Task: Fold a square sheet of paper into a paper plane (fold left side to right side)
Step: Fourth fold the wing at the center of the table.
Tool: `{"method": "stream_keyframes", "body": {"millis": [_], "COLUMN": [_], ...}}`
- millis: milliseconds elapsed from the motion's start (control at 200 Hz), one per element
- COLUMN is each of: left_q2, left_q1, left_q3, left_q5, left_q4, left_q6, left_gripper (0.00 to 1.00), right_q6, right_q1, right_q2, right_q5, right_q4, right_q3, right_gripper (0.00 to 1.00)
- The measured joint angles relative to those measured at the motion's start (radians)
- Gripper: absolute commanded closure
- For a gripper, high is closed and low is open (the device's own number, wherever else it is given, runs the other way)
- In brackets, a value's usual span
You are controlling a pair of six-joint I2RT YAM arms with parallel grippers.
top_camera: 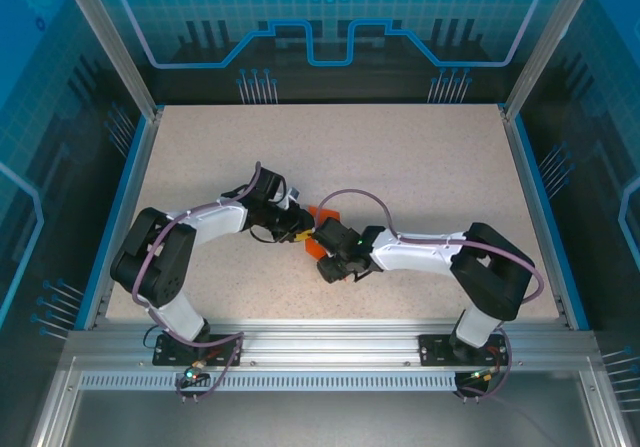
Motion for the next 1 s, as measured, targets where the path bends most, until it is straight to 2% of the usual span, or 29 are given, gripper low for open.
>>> {"method": "stream_keyframes", "body": {"millis": [85, 255, 440, 610, 790, 1000], "left_q2": [0.000, 0.000, -0.012, -0.048, -0.098, -0.188], "left_q1": [0.000, 0.000, 0.000, 0.006, 0.050, 0.138], "left_q3": [0.000, 0.010, 0.029, 0.032, 0.033, 0.033], "left_q5": [0.000, -0.002, -0.018, -0.031, -0.035, -0.042], "left_q4": [-0.005, -0.029, -0.065, -0.103, -0.143, -0.188], "left_q6": [0.000, 0.007, 0.024, 0.039, 0.055, 0.068], "left_gripper": [0.77, 0.75, 0.65, 0.50, 0.37, 0.35], "right_q6": [0.005, 0.018, 0.026, 0.026, 0.027, 0.032], "right_q1": [0.000, 0.000, 0.000, 0.000, 0.000, -0.001], "right_q2": [0.011, 0.020, 0.024, 0.025, 0.025, 0.025], "right_q5": [0.022, 0.052, 0.058, 0.054, 0.040, 0.008], "right_q4": [-0.001, -0.002, -0.002, 0.000, 0.002, 0.018], "right_q3": [0.000, 0.005, 0.006, 0.005, 0.001, -0.016], "right_gripper": [0.59, 0.70, 0.79, 0.88, 0.92, 0.93]}}
